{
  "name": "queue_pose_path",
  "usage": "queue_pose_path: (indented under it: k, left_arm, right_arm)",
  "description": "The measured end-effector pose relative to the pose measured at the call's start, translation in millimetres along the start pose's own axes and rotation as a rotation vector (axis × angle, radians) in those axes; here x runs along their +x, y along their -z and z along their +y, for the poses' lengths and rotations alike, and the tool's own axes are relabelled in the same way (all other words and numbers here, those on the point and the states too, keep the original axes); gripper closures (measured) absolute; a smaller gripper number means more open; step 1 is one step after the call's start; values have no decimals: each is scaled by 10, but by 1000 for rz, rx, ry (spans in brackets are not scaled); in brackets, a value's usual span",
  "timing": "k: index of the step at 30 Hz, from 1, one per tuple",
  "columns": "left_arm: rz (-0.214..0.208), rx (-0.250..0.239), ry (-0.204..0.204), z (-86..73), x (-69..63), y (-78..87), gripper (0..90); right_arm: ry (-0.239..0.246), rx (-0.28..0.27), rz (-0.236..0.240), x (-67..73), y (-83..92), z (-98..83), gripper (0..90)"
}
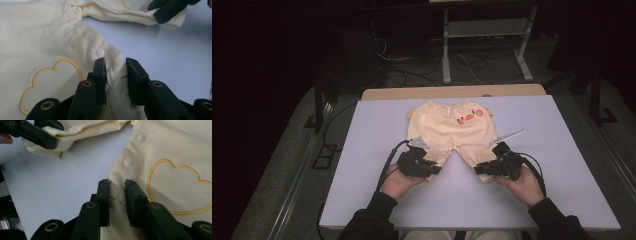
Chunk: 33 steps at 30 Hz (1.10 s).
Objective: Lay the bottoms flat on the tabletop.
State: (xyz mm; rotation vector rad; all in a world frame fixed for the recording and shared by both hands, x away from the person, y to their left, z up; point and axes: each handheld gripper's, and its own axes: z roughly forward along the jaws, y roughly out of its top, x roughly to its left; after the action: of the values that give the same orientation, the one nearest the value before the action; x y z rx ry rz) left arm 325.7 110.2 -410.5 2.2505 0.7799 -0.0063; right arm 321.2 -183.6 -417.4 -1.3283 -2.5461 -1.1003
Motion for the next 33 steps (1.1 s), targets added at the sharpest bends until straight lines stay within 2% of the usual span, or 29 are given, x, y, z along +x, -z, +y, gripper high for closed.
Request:
queue_pose_path:
  k: [8,15,21,26,29,30,32,33]
  left_arm:
    - [-26,30,-4,5,-60,-33,696]
    - [-72,54,7,2,-60,-55,690]
    - [-81,56,1,14,-95,-134,686]
    - [-72,88,-9,-7,-151,-275,674]
    - [-80,95,-13,-11,-173,-305,662]
    - [-88,93,-11,-12,-172,-301,654]
    - [-152,87,11,-16,-148,-282,595]
    - [-168,81,22,-19,-143,-276,546]
  right_arm:
    - [29,25,26,60,-17,-19,732]
    - [57,51,53,99,-37,-36,732]
    - [64,60,63,114,-47,-38,731]
    - [68,77,54,154,-111,-58,728]
    - [80,91,47,185,-158,-71,724]
    - [81,93,48,193,-167,-74,720]
    - [72,103,57,196,-172,-76,697]
    - [64,106,64,189,-170,-75,672]
